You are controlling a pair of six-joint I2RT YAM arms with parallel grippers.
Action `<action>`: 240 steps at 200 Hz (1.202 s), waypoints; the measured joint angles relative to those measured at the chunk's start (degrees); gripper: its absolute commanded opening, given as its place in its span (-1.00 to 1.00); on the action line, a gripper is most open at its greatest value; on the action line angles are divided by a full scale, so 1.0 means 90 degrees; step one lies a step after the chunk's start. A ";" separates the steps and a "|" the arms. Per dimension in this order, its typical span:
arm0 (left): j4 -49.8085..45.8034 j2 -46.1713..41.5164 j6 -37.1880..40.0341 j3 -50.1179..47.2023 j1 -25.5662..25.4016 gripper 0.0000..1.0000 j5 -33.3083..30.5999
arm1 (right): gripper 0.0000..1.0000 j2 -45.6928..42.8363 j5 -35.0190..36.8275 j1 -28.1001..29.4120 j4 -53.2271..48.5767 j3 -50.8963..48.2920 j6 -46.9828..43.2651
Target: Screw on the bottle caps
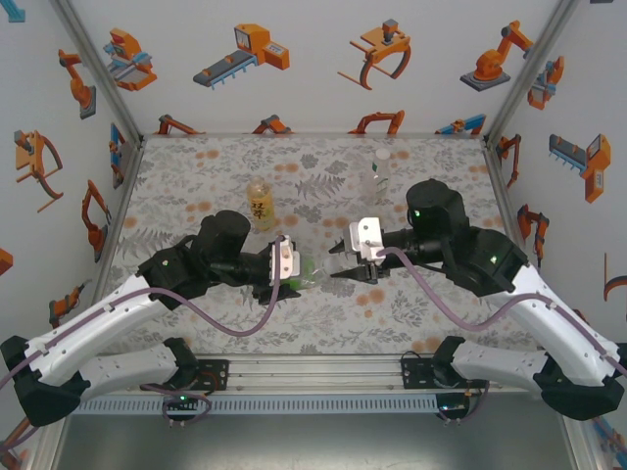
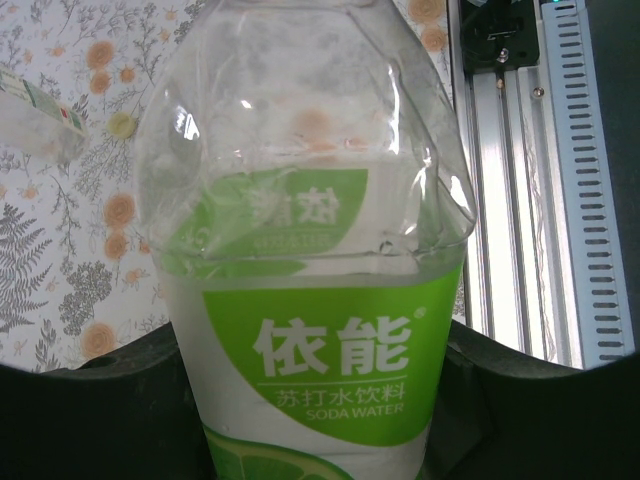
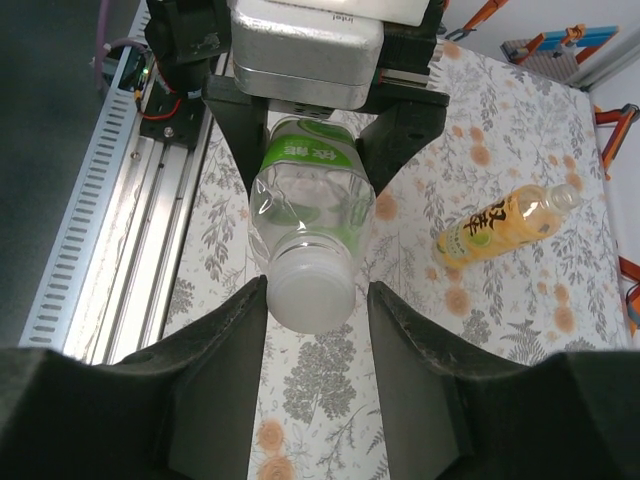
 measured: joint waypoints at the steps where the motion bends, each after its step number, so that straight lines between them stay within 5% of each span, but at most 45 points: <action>1: 0.0000 0.0000 0.0000 0.0000 0.0000 -1.00 0.0000 | -0.17 0.0000 0.0000 0.0000 0.0002 -0.0002 0.0000; 69: -0.0019 0.0000 -0.0019 0.0000 0.0000 -1.00 -0.0002 | -0.50 -0.0092 -0.0017 0.0000 0.0177 -0.0189 0.0362; 122: -0.0124 0.0000 -0.0019 0.0000 0.0000 -1.00 0.0012 | -0.70 -0.0270 0.0073 -0.0002 0.0670 -0.0556 0.1571; 172: -0.0197 0.0000 -0.0024 -0.0039 0.0000 -1.00 -0.0119 | -1.00 -0.0449 0.0709 -0.0007 0.1251 -0.1032 0.4189; 240: -0.0061 -0.0005 -0.0136 -0.0163 0.0012 -1.00 -0.0486 | -1.00 -0.0243 0.1892 -0.0012 0.1163 -0.1078 0.8966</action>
